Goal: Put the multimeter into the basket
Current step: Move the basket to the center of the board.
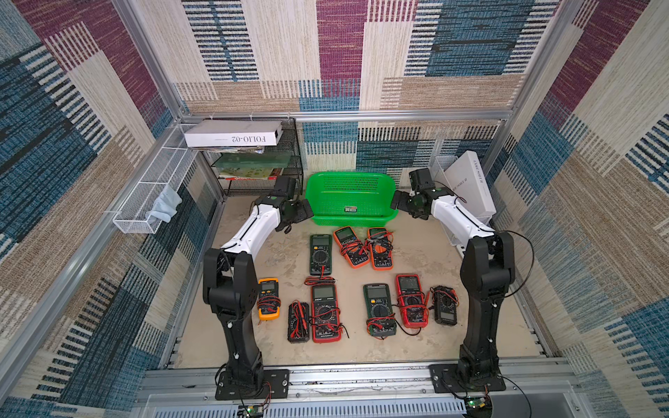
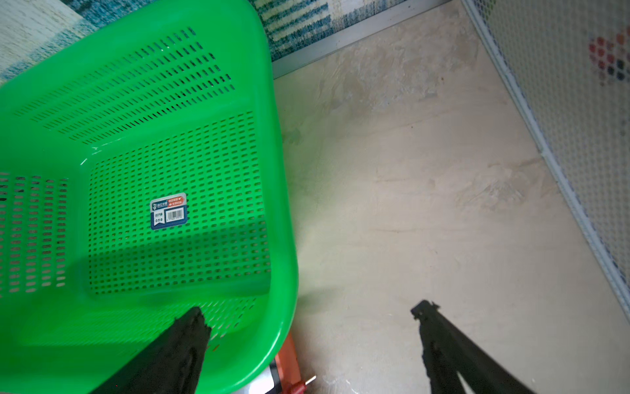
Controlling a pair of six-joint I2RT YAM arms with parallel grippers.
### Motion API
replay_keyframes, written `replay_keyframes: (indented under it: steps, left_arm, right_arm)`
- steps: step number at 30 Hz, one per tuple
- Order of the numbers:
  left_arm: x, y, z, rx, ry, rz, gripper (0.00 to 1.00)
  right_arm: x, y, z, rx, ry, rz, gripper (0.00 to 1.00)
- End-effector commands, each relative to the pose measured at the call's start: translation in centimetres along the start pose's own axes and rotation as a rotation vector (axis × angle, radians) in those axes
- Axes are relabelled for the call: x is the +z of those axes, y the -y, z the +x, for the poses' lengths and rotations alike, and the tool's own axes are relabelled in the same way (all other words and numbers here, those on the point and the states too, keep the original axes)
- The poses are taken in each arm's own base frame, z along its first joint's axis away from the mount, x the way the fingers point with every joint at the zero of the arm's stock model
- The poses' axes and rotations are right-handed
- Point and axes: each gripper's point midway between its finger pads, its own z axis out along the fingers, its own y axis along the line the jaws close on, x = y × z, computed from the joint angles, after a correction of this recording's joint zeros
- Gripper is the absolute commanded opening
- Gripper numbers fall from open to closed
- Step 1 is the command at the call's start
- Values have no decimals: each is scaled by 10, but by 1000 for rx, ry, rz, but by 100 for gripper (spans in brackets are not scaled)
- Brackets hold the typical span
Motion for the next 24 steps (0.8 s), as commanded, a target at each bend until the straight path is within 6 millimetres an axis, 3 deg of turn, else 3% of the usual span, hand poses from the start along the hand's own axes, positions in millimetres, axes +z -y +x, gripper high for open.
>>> replay_keyframes:
  steps: [1,7,15,24]
  left_arm:
    - [9,-4,-5,-10,-3,-45,100]
    - [30,-5,-12,7,-18,-88,100]
    - [57,-5,-7,10,-69,-102,100]
    - [62,-10,14,10,-130,-107,99]
  right_arm:
    - [9,2,7,-1,-44,24,100]
    - [24,2,14,-7,-73,34,100]
    - [35,1,26,-18,-101,44,100]
    - [34,9,37,-27,-123,78,100]
